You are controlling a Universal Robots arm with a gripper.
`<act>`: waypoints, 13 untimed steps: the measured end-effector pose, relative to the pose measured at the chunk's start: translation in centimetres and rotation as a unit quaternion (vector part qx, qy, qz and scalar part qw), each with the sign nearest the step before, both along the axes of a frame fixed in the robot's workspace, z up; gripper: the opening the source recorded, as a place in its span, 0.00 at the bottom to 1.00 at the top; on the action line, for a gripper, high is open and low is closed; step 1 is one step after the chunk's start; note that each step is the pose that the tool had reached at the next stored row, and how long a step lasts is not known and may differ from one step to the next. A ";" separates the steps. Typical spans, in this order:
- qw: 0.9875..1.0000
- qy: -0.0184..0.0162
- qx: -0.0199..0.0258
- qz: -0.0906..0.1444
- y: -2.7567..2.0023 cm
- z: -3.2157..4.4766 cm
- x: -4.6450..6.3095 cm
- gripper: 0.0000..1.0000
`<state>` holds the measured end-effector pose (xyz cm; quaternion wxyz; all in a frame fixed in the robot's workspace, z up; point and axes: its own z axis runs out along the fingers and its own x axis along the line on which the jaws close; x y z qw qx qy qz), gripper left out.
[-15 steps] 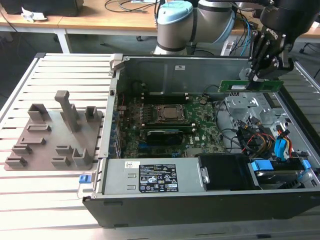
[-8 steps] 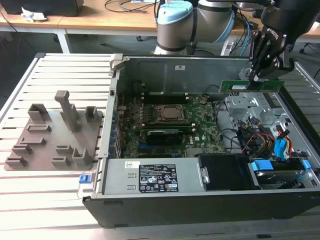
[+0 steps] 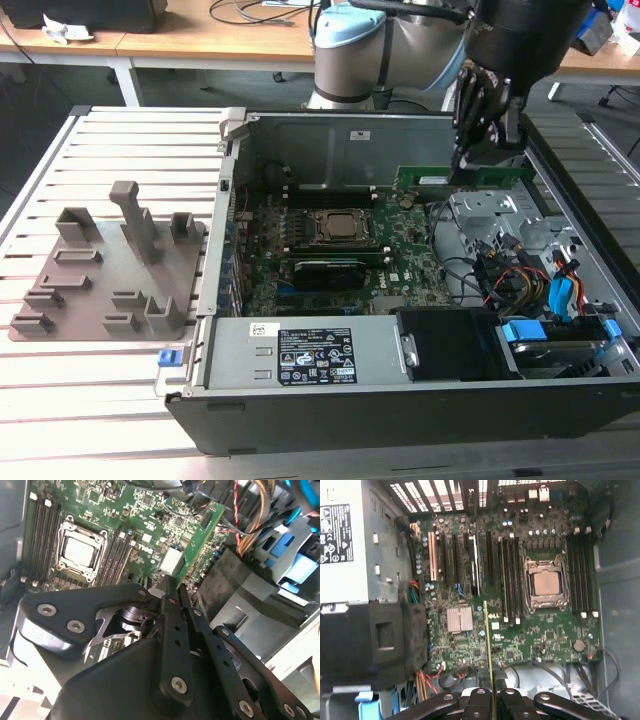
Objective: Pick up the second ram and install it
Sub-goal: 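Pick up the second ram and move it above second insertion slot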
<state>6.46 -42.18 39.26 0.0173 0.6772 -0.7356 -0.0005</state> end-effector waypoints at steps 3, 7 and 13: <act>1.000 0.000 0.000 0.000 0.15 -1.20 -0.4 0.14; 1.000 0.000 0.000 0.000 0.29 -2.61 -0.8 0.14; 1.000 0.000 0.000 0.000 1.62 -4.87 -2.1 0.14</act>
